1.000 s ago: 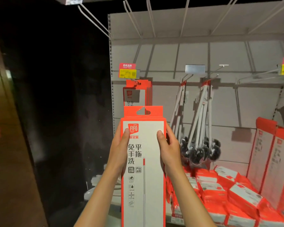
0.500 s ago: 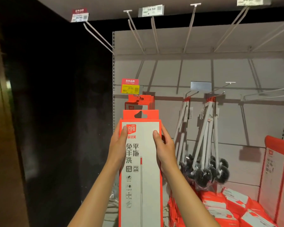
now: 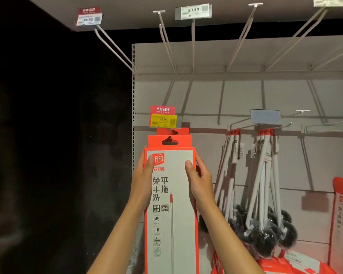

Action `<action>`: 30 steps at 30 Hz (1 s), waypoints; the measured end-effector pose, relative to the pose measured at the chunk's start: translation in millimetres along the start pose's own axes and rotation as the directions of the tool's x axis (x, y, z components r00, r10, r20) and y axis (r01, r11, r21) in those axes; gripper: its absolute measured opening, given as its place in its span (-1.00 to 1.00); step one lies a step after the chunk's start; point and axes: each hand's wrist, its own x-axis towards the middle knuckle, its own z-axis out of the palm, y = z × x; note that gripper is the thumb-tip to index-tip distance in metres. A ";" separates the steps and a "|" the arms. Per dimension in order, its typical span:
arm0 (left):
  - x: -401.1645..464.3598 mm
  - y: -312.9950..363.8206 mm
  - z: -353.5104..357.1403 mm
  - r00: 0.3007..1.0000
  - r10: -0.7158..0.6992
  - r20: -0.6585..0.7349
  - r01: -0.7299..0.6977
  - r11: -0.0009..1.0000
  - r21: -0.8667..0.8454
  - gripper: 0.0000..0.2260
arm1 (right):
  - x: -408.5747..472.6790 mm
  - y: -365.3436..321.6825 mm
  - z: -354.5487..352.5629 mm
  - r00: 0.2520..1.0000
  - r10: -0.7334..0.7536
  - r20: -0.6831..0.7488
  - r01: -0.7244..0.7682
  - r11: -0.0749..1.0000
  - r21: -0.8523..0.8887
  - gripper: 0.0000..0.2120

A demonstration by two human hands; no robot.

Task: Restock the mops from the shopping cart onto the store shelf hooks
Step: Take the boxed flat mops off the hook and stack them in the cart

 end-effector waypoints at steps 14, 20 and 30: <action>54.5 -19.4 -16.7 0.994 0.091 0.065 -0.090 0.996 -0.020 -0.55 | 37.7 18.3 22.2 0.994 -0.098 -0.039 0.097 0.995 -0.033 -0.56; 64.8 -17.2 -16.5 0.992 0.099 0.080 -0.095 0.994 -0.049 -0.56 | 47.7 15.9 25.2 0.991 -0.127 -0.045 0.125 0.991 -0.050 -0.55; 85.2 -20.2 -16.7 0.992 0.039 0.122 -0.027 0.995 -0.100 -0.60 | 62.8 16.7 30.1 0.996 -0.079 -0.046 0.077 0.996 -0.037 -0.57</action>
